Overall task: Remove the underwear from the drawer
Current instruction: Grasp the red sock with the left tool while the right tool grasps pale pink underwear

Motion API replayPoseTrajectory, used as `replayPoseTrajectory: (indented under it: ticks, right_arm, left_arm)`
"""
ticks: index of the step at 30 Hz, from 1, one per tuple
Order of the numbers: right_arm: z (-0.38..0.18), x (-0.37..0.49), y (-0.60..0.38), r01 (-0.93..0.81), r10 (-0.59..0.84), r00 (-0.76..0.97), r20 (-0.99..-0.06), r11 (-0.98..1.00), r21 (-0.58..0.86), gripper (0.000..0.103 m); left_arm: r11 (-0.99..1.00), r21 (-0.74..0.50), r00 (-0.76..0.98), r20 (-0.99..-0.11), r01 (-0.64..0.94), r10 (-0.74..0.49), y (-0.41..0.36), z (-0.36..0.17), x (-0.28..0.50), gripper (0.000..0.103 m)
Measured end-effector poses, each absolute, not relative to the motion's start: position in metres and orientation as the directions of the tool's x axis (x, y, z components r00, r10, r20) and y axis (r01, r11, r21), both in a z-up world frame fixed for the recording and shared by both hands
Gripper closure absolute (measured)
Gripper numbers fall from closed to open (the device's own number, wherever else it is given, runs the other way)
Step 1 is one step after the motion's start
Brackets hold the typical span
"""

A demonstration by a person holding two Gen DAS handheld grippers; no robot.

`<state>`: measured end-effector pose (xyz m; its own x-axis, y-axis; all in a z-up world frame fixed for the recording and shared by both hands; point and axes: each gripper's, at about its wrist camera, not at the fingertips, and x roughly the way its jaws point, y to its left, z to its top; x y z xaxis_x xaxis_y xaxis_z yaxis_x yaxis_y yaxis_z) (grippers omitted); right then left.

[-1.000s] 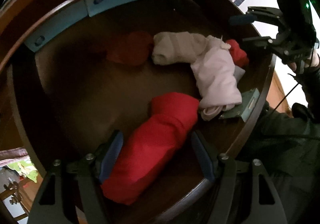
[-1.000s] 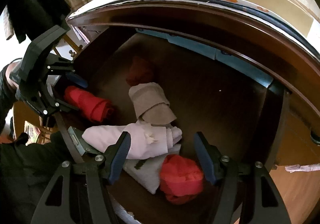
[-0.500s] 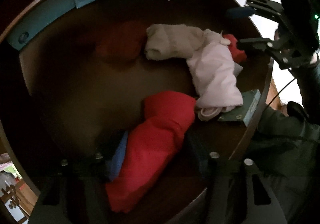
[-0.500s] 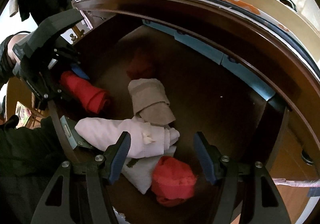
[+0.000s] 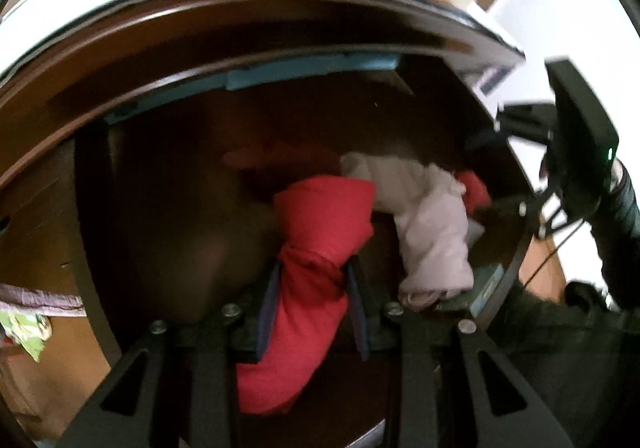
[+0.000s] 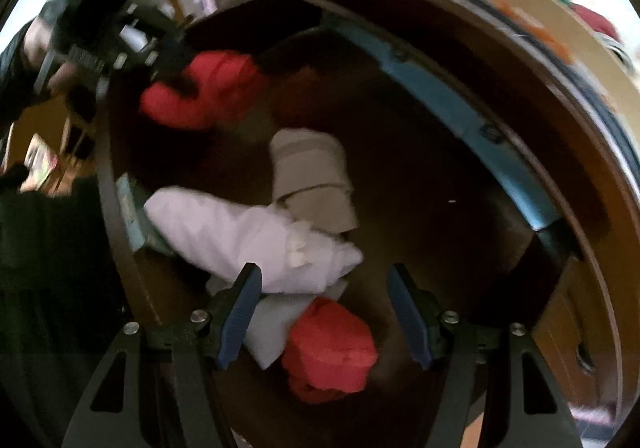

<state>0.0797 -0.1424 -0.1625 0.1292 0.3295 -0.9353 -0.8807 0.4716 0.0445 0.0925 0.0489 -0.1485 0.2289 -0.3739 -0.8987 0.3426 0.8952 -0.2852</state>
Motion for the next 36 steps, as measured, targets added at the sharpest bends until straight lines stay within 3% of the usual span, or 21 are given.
replayPoseTrajectory:
  ticks: [10,19,20,23,29,36]
  right_arm:
    - [-0.179,0.085,-0.113,-0.927,0.297,0.045,-0.954,0.368,0.071,0.036]
    - [-0.193,0.099,-0.099,-0.906,0.35,-0.094,-0.932,0.357,0.226,0.036]
    - [-0.193,0.101,-0.099,-0.905,0.354,-0.094,-0.931,0.359,0.228,0.04]
    - [-0.197,0.106,-0.103,-0.892,0.341,-0.091,-0.936,0.391,0.229,0.063]
    - [-0.197,0.133,-0.124,-0.807,0.387,-0.03,-0.921,0.535,0.251,0.073]
    - [-0.183,0.137,-0.147,-0.754,0.465,0.046,-0.884,0.597,0.275,0.075]
  left_arm:
    - [0.903,-0.317,0.26,-0.882,0.29,-0.393,0.073,-0.151,0.095,0.073]
    - [0.904,-0.332,0.284,-0.87,0.27,-0.404,0.074,-0.15,0.099,0.073]
    - [0.902,-0.334,0.284,-0.868,0.272,-0.407,0.073,-0.149,0.099,0.073]
    - [0.902,-0.339,0.288,-0.865,0.267,-0.411,0.072,-0.148,0.1,0.073]
    - [0.905,-0.355,0.316,-0.853,0.233,-0.416,0.081,-0.146,0.102,0.073]
    - [0.905,-0.377,0.38,-0.822,0.198,-0.425,0.088,-0.14,0.099,0.073]
